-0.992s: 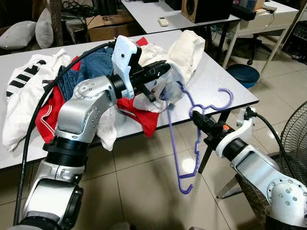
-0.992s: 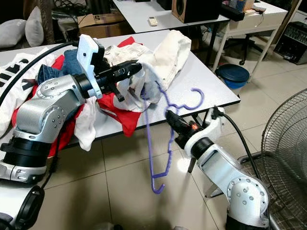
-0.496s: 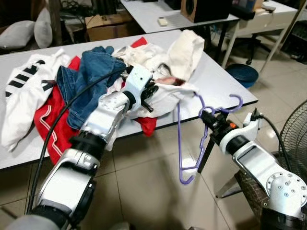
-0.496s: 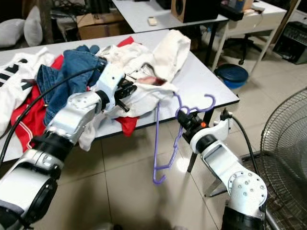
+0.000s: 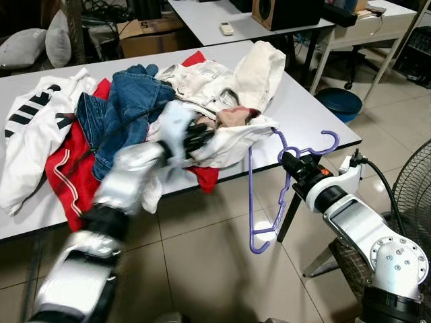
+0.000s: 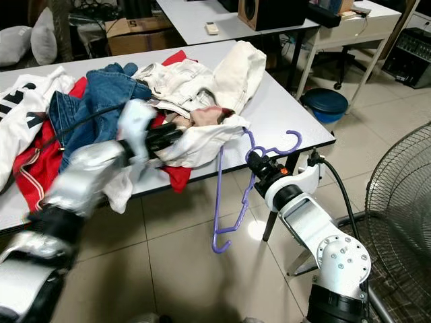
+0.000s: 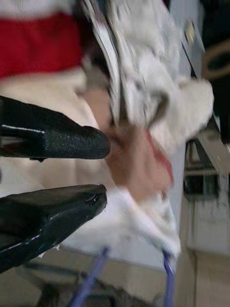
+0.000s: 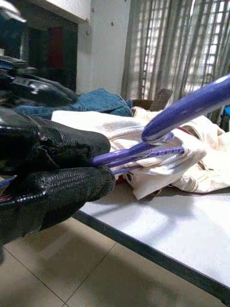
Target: Hang hanger
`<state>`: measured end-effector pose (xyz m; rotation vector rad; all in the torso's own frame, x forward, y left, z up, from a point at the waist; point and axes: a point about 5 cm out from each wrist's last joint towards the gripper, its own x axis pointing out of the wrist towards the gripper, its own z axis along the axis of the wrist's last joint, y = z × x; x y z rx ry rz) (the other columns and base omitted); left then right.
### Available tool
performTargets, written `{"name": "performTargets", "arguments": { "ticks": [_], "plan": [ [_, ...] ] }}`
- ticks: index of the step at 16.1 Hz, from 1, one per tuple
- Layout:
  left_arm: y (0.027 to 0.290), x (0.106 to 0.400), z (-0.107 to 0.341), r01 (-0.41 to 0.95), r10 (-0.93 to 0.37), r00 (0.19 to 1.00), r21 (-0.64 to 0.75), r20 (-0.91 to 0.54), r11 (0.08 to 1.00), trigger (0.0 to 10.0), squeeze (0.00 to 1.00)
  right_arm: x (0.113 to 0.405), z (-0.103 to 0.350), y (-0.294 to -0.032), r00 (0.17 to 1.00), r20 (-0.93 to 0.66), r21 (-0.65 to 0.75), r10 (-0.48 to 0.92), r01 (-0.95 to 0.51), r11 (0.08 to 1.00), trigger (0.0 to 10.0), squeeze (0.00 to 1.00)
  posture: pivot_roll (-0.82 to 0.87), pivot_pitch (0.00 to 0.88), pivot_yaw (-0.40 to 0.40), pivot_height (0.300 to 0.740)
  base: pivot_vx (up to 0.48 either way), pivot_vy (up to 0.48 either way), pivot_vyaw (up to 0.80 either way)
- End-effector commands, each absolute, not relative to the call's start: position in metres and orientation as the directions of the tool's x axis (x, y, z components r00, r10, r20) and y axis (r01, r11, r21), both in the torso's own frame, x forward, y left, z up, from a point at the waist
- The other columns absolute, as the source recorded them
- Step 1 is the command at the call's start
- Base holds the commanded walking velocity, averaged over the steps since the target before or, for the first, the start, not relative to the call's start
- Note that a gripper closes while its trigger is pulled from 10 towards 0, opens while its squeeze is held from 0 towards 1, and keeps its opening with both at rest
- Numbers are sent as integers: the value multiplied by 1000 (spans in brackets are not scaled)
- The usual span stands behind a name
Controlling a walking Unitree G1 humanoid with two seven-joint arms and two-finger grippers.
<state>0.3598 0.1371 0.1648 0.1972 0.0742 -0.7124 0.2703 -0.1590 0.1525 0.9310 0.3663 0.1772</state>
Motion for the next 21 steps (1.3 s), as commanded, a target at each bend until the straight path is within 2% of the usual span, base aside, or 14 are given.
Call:
{"name": "performTargets", "arguments": {
  "ticks": [1,2,3,5,6,7,11,14,16,18,19,21],
  "plan": [
    [140,356,168,664,-651,748,165,-132,729,10000,227,274,156,-158,929,-224,807,295,7,591,10000,0,-152,0,51,740,0,0,0],
    [143,347,163,694,-674,720,166,-162,701,10000,1000,275,156,-158,929,-223,807,294,7,590,10000,0,-149,0,53,740,0,0,0],
    [144,337,156,727,-693,687,211,-219,654,10000,1000,276,156,-158,930,-221,808,292,7,589,10000,0,-145,0,55,740,0,0,0],
    [153,334,137,676,-613,735,372,-290,636,10000,1000,277,157,-158,934,-215,813,287,8,582,10000,0,-141,0,57,740,0,0,0],
    [153,333,131,676,-609,732,426,-304,601,10000,792,278,157,-158,934,-214,814,286,8,581,10000,0,-137,0,57,740,0,0,0],
    [153,331,129,674,-612,734,432,-296,599,10000,0,278,157,-157,934,-213,816,287,8,579,10000,0,-138,0,60,740,0,0,0],
    [157,335,129,604,-559,785,533,-267,593,10000,0,278,157,-156,935,-206,819,288,4,574,10000,0,-138,0,67,740,0,0,0],
    [155,337,121,617,-565,772,556,-291,557,10000,0,278,157,-156,936,-203,820,287,3,572,10000,0,-139,0,69,740,0,0,0],
    [151,337,116,629,-572,760,572,-308,527,6000,0,279,157,-155,936,-202,821,287,2,571,10000,0,-140,0,69,740,0,0,0],
    [150,340,114,607,-554,779,577,-294,547,471,0,280,157,-155,935,-202,820,290,-1,573,10000,0,-142,0,66,740,0,0,0],
    [150,341,114,602,-552,782,578,-288,551,0,0,280,157,-154,935,-202,819,290,-1,574,10000,0,-142,0,65,740,0,0,0],
    [149,344,111,593,-538,792,576,-288,564,0,0,281,157,-153,934,-203,817,296,-5,576,10000,0,-144,0,61,740,0,0,0]
  ]
}}
